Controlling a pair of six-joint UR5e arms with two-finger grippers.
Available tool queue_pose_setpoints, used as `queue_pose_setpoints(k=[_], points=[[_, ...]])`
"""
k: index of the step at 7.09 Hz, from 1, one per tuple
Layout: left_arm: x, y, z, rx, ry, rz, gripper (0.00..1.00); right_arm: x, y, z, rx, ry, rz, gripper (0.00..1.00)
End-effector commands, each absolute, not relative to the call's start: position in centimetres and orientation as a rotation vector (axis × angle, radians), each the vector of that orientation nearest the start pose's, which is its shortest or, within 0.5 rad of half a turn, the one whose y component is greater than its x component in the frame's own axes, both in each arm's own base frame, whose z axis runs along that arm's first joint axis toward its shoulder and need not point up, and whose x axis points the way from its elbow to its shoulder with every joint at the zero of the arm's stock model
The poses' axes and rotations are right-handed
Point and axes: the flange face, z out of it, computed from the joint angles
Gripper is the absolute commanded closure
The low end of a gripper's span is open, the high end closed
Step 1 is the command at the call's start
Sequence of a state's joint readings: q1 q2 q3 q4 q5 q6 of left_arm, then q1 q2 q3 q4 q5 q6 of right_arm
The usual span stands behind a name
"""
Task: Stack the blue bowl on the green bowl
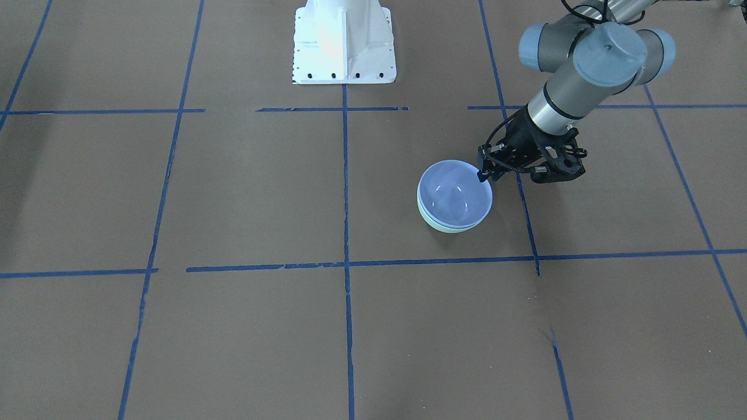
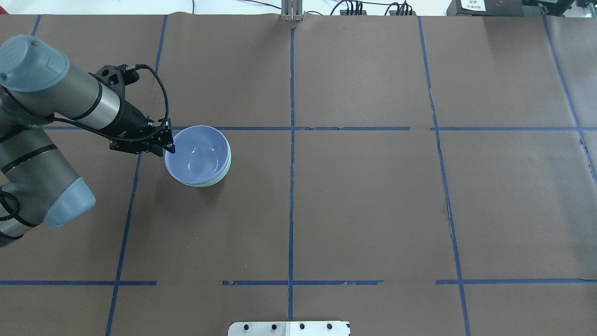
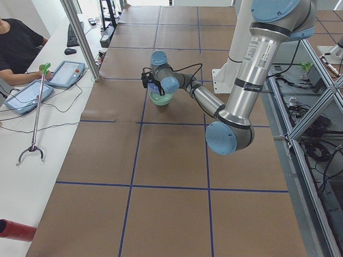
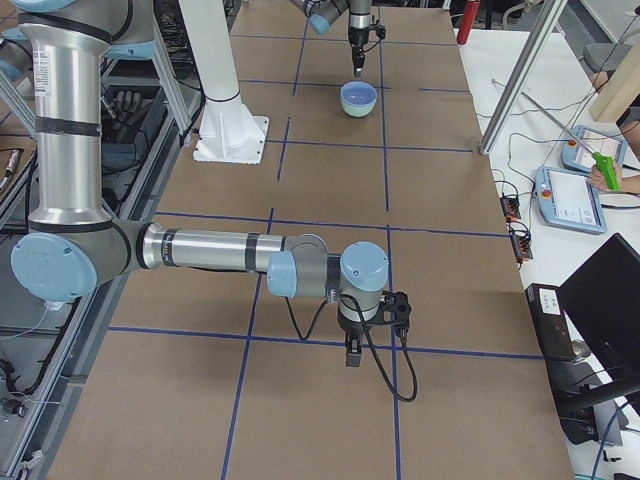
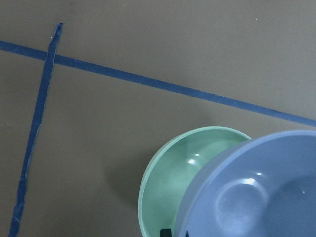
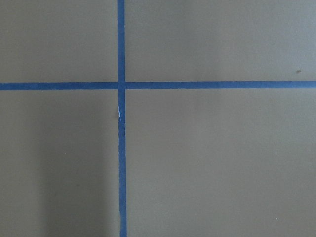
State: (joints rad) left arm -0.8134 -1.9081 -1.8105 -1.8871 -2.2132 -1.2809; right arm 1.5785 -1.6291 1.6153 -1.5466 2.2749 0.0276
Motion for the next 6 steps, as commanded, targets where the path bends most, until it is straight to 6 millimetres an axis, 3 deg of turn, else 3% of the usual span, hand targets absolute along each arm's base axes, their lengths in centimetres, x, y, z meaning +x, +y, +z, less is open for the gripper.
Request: queue_pose_setpoints(k=[1,4,5,6], points=[[35.5,-48.0,31.8,-0.053,1.052,-0.18,0.0,7.2,-46.7,66.7,0.003,-0.704,0.03,0.0],[34.0,-47.7,30.1,-0.021,1.081,-0.171,0.0,7.2,-46.7,66.7,0.003,-0.706,0.03,0.0],[31.9,-48.4,30.1,0.038,1.077,-0.131,0.0,7.2,-46.7,66.7,0.002,-0.704,0.031,0.0],[27.8,-50.6,30.6,0.14,1.055,-0.087,0.0,7.2,-46.7,66.7,0.003,-0.706,0.03,0.0]])
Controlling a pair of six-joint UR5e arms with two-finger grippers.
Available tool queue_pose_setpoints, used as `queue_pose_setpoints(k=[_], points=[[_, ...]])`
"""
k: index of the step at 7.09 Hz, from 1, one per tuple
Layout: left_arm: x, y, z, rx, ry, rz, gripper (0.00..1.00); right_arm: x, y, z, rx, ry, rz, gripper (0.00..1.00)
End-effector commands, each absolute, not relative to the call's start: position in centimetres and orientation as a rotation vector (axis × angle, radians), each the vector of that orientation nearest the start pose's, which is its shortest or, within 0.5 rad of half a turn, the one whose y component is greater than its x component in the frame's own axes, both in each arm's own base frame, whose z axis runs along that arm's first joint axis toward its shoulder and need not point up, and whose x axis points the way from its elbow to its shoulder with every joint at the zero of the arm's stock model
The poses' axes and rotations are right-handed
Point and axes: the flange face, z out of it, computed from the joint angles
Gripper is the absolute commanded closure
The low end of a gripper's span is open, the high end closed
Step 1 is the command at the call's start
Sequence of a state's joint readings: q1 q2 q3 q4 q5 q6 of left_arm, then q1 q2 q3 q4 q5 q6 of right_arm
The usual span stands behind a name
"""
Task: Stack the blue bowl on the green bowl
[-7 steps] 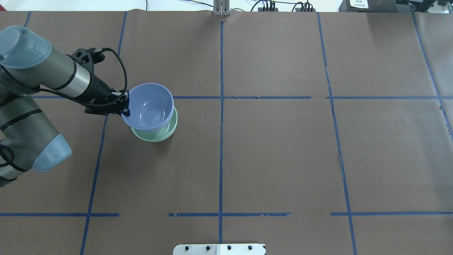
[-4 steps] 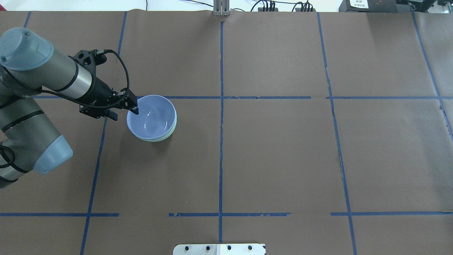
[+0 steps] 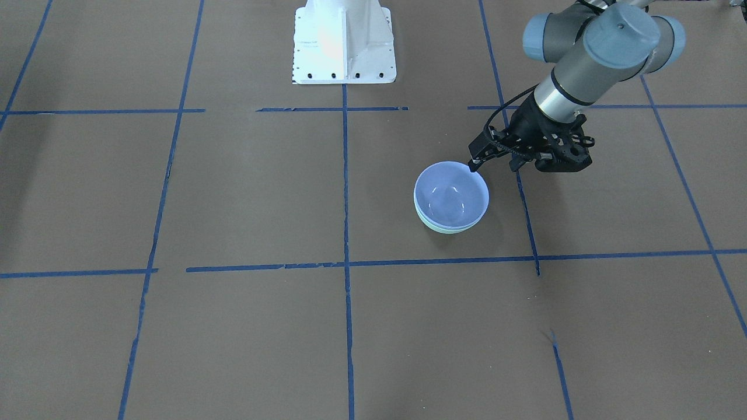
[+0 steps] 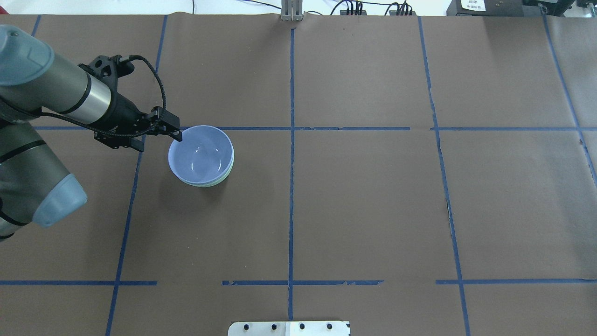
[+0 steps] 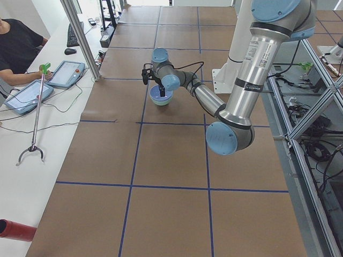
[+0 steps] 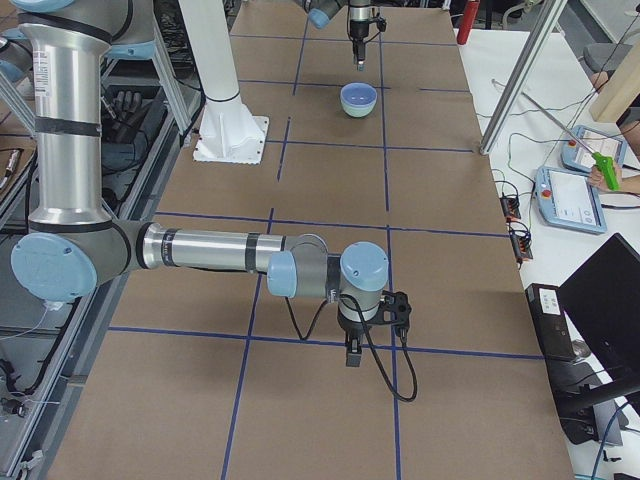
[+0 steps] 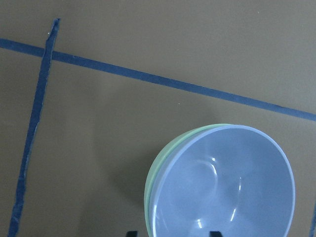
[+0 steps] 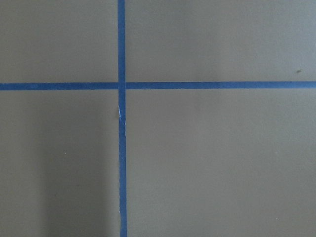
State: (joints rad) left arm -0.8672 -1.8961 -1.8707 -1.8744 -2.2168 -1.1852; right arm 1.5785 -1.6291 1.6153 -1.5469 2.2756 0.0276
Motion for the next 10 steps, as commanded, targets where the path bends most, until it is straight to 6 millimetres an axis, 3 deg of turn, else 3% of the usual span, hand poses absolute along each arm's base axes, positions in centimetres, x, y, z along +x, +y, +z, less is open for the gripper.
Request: queue_pose_setpoints(k=[1,3,4,5,7,10], points=[[24.2,-52.5,31.2,0.203,0.995,-0.04,0.0,7.2,-46.7,66.7,0.003,-0.704,0.03,0.0],[15.8,-55.8,33.3,0.338,0.87,0.095,0.0,7.2,-46.7,66.7,0.003,-0.704,0.03,0.0],[11.9,-56.1,36.1,0.346,0.802,0.149,0.0,7.2,-46.7,66.7,0.003,-0.706,0.03,0.0],[8.0,-55.5,40.5,0.358,0.748,0.229,0.0,7.2,-46.7,66.7,0.003,-0.706,0.03,0.0],[1.2,-53.7,48.9,0.306,0.69,0.219,0.0,7.2,-46.7,66.7,0.003,-0.704,0.03,0.0],[-4.3,-48.2,60.9,0.154,0.766,0.172,0.0,7.2,-46.7,66.7,0.003,-0.704,0.03,0.0]])
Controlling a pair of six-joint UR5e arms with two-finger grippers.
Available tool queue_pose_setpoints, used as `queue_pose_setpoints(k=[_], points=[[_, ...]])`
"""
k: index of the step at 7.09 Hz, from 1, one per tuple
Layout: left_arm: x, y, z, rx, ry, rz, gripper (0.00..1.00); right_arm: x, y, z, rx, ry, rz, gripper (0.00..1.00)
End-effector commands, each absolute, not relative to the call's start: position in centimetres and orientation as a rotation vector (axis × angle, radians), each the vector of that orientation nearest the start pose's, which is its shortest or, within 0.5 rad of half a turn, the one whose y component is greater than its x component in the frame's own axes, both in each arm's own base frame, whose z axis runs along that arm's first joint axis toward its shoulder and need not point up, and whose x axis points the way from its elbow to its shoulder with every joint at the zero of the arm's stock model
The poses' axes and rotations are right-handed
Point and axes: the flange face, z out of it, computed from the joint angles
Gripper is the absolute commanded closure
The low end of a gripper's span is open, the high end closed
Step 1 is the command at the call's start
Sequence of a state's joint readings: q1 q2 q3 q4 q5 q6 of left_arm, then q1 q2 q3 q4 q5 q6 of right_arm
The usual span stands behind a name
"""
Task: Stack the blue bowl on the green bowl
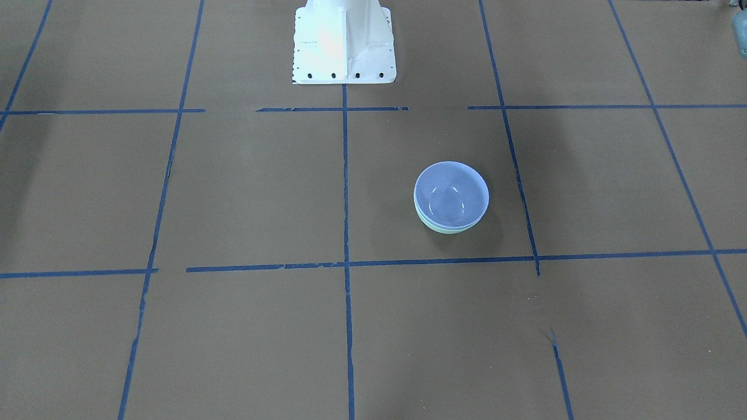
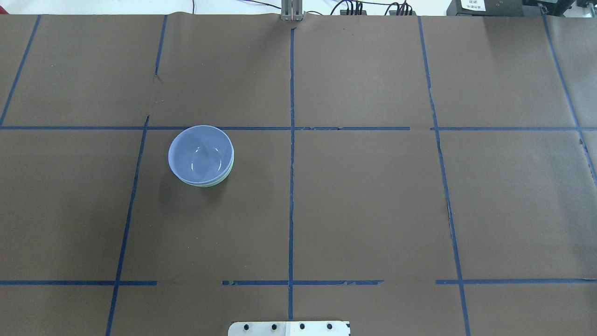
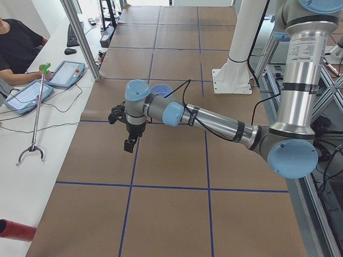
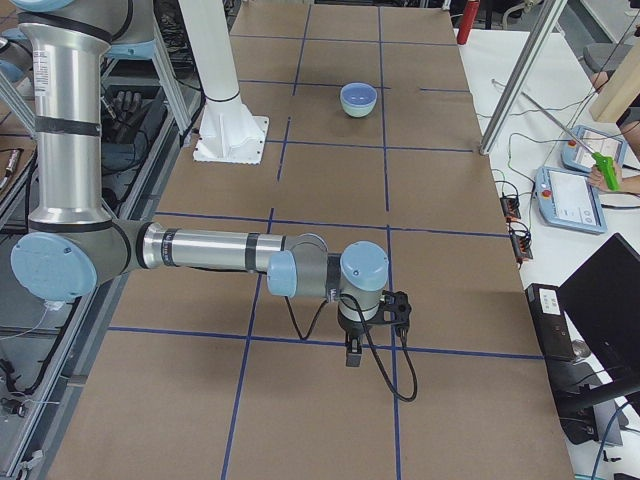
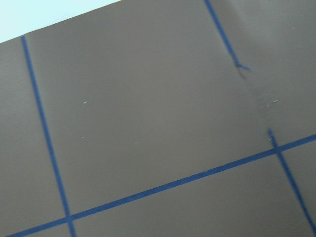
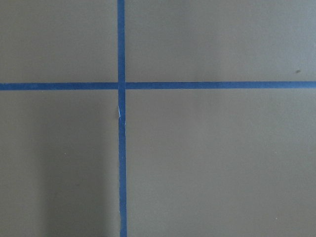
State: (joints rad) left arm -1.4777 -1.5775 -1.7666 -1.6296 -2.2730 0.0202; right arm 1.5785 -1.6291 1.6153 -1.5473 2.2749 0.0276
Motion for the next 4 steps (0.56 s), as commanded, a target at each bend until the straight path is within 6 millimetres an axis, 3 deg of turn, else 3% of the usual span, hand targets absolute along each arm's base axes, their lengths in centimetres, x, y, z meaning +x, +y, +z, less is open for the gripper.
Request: queue_pose_setpoints(k=[1,2,4], points=[[-4.6,-47.0,63.1,0.116,0.772,0.154,0.0,7.2,-46.7,66.7,0.002,-0.704,0.031,0.0],[-5.4,-46.2,65.2,0.083,0.773,0.127,0.0,7.2,-46.7,66.7,0.003,-0.704,0.03,0.0],[-6.8,-45.9,66.0,0.075,0.769,0.087,0.0,7.2,-46.7,66.7,0.003,-0.704,0.03,0.0]])
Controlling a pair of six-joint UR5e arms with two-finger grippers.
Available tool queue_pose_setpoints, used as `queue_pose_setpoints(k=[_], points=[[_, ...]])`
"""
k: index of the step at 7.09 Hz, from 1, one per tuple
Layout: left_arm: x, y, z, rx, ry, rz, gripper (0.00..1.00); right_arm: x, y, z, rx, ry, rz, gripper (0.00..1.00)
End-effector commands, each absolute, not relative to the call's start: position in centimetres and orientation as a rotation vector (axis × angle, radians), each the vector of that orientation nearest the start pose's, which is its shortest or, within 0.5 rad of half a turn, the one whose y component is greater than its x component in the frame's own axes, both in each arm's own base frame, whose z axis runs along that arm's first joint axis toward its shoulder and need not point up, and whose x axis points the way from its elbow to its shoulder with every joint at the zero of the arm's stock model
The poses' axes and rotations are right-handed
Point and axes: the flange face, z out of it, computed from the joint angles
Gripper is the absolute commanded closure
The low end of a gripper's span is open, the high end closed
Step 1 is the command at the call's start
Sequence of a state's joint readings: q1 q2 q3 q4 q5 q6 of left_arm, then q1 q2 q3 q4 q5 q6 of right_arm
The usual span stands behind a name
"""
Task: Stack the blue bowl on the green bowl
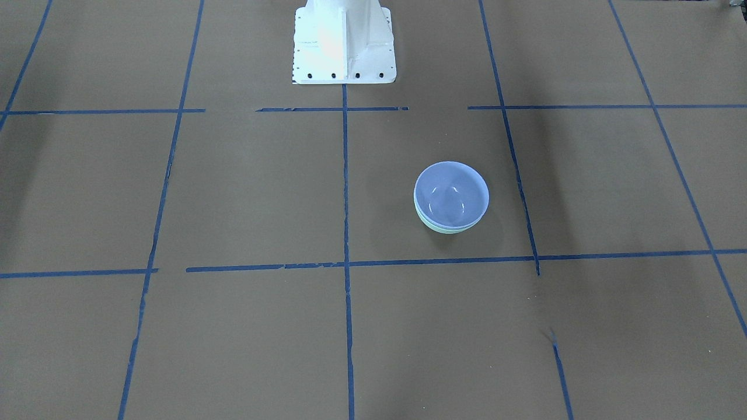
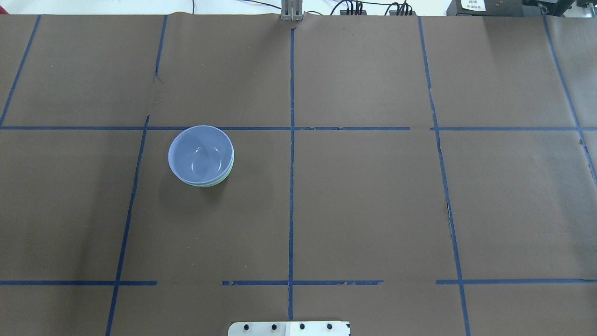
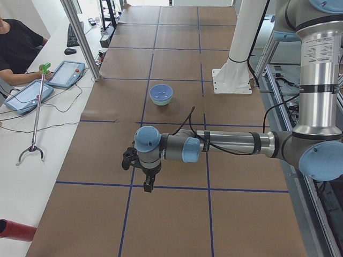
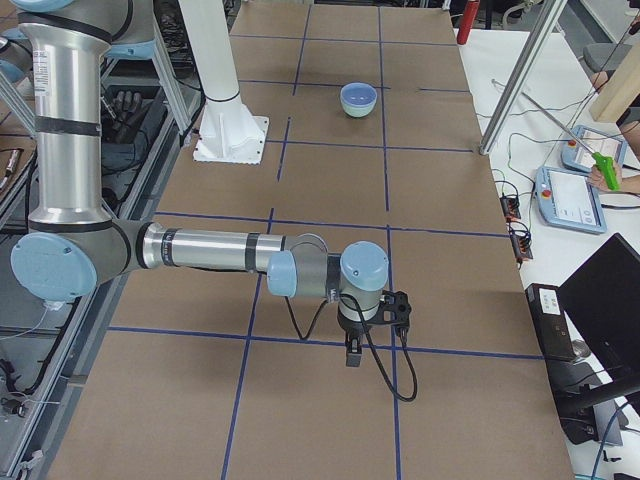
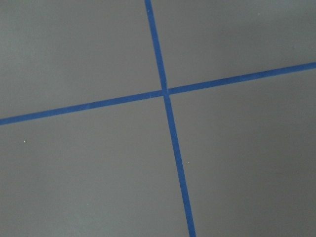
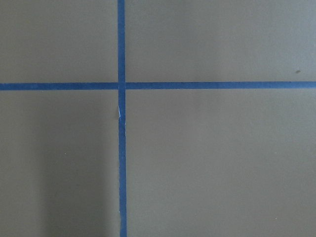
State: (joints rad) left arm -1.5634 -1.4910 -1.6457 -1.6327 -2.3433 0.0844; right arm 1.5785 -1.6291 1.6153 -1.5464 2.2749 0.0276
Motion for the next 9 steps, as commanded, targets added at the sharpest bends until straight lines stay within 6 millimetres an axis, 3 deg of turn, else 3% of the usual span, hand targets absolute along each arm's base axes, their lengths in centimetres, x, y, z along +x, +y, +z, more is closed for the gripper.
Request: queue_pose_setpoints(k=[1,9], points=[[-7.32,-45.72,66.23,0.075,0.766,0.075,0.0,7.24,-46.73,66.72,0.002,-0.704,0.031,0.0],[-7.26,-45.51,66.8,0.052,0.775,0.056,0.0,7.24,-46.74,66.7,0.003,-0.704,0.03,0.0]])
